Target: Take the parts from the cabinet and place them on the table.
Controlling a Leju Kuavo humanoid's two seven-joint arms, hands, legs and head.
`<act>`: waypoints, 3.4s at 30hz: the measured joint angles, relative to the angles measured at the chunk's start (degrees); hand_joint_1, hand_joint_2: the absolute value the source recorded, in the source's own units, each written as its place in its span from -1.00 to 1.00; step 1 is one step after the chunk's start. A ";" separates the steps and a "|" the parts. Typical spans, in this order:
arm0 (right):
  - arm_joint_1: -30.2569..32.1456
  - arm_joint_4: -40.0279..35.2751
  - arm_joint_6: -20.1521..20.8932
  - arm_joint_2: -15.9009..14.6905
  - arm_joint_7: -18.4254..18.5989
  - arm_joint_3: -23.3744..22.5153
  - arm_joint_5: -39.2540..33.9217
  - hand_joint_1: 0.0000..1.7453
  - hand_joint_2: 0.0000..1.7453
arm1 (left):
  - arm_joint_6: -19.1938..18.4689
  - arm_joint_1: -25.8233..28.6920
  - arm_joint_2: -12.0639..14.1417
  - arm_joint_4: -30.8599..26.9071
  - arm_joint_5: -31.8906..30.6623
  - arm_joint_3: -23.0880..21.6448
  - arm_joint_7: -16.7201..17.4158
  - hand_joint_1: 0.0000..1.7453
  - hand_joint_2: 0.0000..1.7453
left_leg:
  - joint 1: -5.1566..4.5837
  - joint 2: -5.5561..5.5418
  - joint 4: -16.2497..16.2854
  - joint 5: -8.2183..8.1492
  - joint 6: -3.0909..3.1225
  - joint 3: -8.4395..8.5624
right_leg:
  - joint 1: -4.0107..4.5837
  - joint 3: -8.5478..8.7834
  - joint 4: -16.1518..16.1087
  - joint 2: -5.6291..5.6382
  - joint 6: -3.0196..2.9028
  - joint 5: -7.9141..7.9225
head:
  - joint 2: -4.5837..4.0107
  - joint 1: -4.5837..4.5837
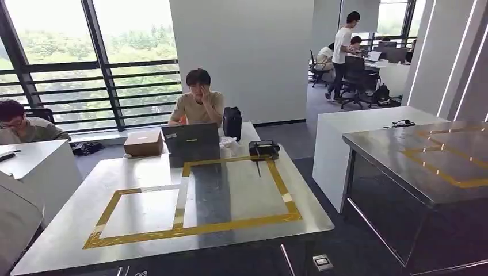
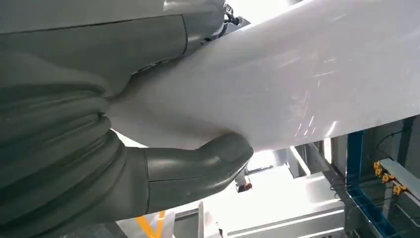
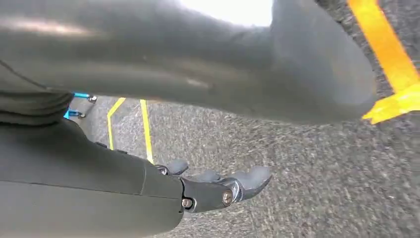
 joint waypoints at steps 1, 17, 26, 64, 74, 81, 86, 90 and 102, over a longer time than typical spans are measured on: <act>0.24 0.07 0.04 0.26 0.00 -0.04 0.00 -1.00 -1.00 | 0.04 -0.03 0.00 0.13 0.09 -0.04 0.15 1.00 1.00 | -0.59 0.47 -2.22 3.36 0.72 0.08 | -0.03 0.38 0.04 -0.08 0.10 -0.56 | 0.00 -0.02; 0.78 0.02 0.09 0.13 -0.24 -0.15 0.00 -1.00 -1.00 | 0.20 -0.36 -0.15 0.94 0.66 -1.11 0.35 1.00 1.00 | -0.60 -1.55 -4.41 -8.49 1.16 13.96 | 0.60 -12.58 0.09 0.21 1.93 10.02 | 0.02 0.09; 0.13 0.00 0.24 0.11 0.02 -0.15 0.91 -1.00 -1.00 | 0.41 1.15 -0.07 -0.92 0.50 -1.27 -0.20 1.00 1.00 | -0.28 -0.62 9.20 -7.01 -1.31 7.78 | 0.26 -6.02 -0.59 0.25 -0.78 5.83 | 0.06 -0.11; 0.64 0.00 -0.44 0.76 -0.20 -1.00 0.13 -1.00 -1.00 | 13.01 -2.68 3.32 10.87 -24.68 -2.42 2.01 1.00 1.00 | 0.22 0.01 -4.19 0.20 -1.30 3.54 | 0.19 -1.54 -1.55 0.93 -0.28 3.02 | 0.07 0.07; 0.13 0.00 -0.90 0.66 0.63 -1.09 0.24 -1.00 -1.00 | 20.67 -3.73 3.13 18.40 -46.74 -9.69 0.50 1.00 1.00 | 0.00 -0.36 -4.26 -0.13 0.46 4.28 | 0.66 0.22 -3.52 0.91 -0.79 1.57 | 0.07 0.15; 0.02 0.00 -0.90 0.63 0.63 -1.29 0.07 -1.00 -1.00 | 21.59 -4.04 1.73 20.30 -48.52 -14.93 0.20 1.00 1.00 | -0.23 -0.25 -4.24 -0.41 0.97 4.42 | 0.47 0.51 -4.10 0.87 0.09 1.55 | 0.07 0.15; 0.05 0.00 -0.98 0.63 0.63 -1.53 0.02 -1.00 -1.00 | 21.22 -4.49 1.51 21.05 -47.95 -15.78 -0.37 1.00 1.00 | -0.36 -0.26 -4.22 -0.29 1.15 4.49 | 0.23 0.53 -4.14 0.86 1.74 1.59 | 0.07 0.15; 0.07 0.00 -0.99 0.63 0.59 -1.62 0.02 -1.00 -1.00 | 23.99 -5.91 0.87 23.23 -51.75 -17.96 -0.74 1.00 1.00 | -0.30 -0.29 -4.28 -0.20 1.12 4.65 | 0.24 0.66 -4.13 0.79 1.76 1.60 | 0.07 0.15; 0.28 0.00 -0.70 0.55 -1.16 -1.64 1.51 -1.00 -1.00 | 37.68 -7.71 -5.09 32.17 -71.47 -34.14 3.34 1.00 1.00 | -0.35 -0.31 -4.41 -0.17 1.06 4.83 | 0.27 0.80 -4.13 0.77 1.78 1.59 | 0.07 0.15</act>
